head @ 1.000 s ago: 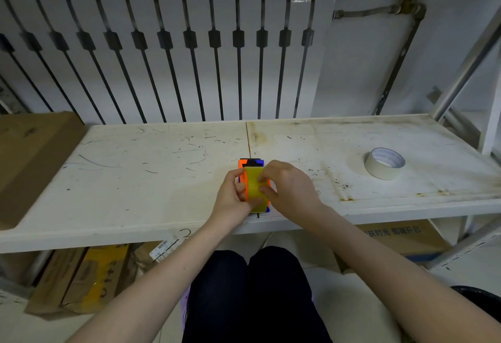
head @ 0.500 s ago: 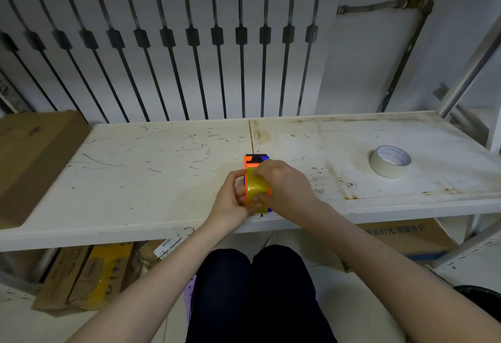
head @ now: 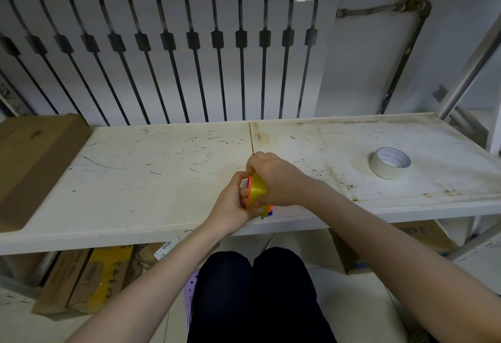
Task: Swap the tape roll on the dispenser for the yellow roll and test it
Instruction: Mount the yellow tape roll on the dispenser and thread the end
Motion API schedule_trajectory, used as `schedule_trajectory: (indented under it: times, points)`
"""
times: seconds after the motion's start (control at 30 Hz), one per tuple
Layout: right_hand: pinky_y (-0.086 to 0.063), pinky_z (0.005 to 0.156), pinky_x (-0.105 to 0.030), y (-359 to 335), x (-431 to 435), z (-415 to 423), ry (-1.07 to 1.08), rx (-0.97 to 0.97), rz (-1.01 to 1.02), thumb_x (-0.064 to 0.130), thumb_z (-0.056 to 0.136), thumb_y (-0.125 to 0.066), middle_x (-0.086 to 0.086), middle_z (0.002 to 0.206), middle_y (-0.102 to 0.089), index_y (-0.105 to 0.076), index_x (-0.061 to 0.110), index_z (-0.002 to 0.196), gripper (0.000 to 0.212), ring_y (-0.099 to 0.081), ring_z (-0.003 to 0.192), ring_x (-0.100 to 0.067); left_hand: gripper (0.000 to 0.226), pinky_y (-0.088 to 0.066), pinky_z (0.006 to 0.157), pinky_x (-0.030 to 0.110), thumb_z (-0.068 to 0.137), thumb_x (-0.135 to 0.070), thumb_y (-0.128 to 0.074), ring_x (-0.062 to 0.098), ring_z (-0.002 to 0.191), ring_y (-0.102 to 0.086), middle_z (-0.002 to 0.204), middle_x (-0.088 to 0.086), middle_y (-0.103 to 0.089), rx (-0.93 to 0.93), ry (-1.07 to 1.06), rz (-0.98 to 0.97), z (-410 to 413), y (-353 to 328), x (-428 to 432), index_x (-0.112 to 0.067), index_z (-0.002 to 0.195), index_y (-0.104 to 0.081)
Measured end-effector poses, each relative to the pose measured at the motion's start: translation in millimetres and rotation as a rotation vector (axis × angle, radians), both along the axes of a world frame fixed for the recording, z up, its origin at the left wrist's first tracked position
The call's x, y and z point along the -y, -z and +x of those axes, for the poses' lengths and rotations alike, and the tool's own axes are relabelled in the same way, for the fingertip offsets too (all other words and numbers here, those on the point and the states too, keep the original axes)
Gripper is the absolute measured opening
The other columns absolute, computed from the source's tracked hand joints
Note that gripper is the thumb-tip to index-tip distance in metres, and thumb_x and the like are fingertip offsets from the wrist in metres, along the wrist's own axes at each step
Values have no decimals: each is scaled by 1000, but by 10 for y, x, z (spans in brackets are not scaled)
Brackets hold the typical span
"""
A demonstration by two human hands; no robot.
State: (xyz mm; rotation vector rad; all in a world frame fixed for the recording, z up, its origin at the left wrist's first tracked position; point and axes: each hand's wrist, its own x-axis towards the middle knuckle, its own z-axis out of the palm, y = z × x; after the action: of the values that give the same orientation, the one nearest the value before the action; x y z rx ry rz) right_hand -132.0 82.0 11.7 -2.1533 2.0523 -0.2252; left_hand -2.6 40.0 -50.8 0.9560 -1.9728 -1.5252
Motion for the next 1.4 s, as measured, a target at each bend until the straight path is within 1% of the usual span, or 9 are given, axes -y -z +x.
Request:
schedule_trajectory:
  times: [0.13, 0.3, 0.47, 0.8, 0.97, 1.1, 1.17, 1.3, 1.4]
  points:
    - [-35, 72, -25, -46, 79, -14, -32, -6, 44, 26, 68, -80, -2, 104, -46, -45, 17, 97, 46, -39, 92, -15, 61, -54, 67, 17, 74, 5, -72, 2, 64, -65, 84, 2, -71, 38, 13, -21, -1, -24, 26, -25, 117, -41]
    - [-36, 75, -24, -19, 77, 22, -45, -28, 35, 24, 74, -76, -8, 117, -51, -50, 11, 112, 49, -41, 98, -16, 61, -55, 79, 34, 73, 6, -73, 20, 77, -67, 90, 10, -72, 59, 10, -2, -13, -43, 57, -19, 119, -42]
    - [-36, 76, -24, 7, 59, 32, -20, -45, 2, 23, 75, -74, -9, 118, -51, -50, 9, 114, 48, -46, 106, -21, 59, -55, 84, 41, 71, 9, -71, 34, 87, -70, 94, 19, -74, 74, 14, 6, -10, -47, 87, -15, 118, -44]
    - [-30, 74, -24, 2, 30, 6, -49, -35, -10, 24, 77, -73, -9, 118, -51, -50, 9, 113, 45, -35, 92, -14, 57, -54, 79, 35, 71, 10, -71, 21, 74, -66, 79, 2, -70, 94, 38, 4, -41, -106, 83, -17, 114, -44]
    - [-32, 74, -25, 68, 38, -20, -43, 43, -13, 21, 75, -74, -6, 113, -54, -52, 14, 105, 38, -41, 97, -17, 52, -54, 82, 39, 71, 10, -70, 24, 80, -66, 90, 14, -73, 103, 25, 0, -36, -89, 125, -21, 103, -44]
    - [-40, 83, -25, 111, 30, -80, -12, 71, -43, 27, 76, -76, -7, 127, -45, -45, 12, 128, 62, -44, 113, -22, 59, -54, 74, 28, 73, 12, -69, 14, 71, -65, 80, 4, -70, 84, 26, 48, -54, -114, 148, -16, 118, -44]
    - [-42, 86, -27, 95, 25, -126, 9, 41, -25, 36, 77, -74, -9, 130, -45, -44, 11, 134, 69, -46, 115, -22, 60, -54, 70, 24, 73, 13, -69, 12, 69, -64, 78, 1, -69, 83, 47, 56, -66, -129, 146, -17, 117, -43]
    - [-45, 80, -28, 72, 6, -189, 14, 6, -36, 43, 79, -69, -5, 117, -57, -57, 17, 126, 55, -54, 104, -21, 61, -54, 72, 27, 72, 14, -69, 15, 72, -65, 84, 5, -70, 104, 61, 42, -74, -141, 160, -18, 116, -42]
    - [-46, 80, -28, 27, 24, -238, 13, 75, -79, 29, 93, -53, -7, 109, -64, -65, 13, 114, 29, -58, 99, -22, 64, -54, 75, 33, 71, 12, -70, 22, 79, -66, 95, 13, -70, 136, 85, 4, -71, -144, 176, -16, 121, -42]
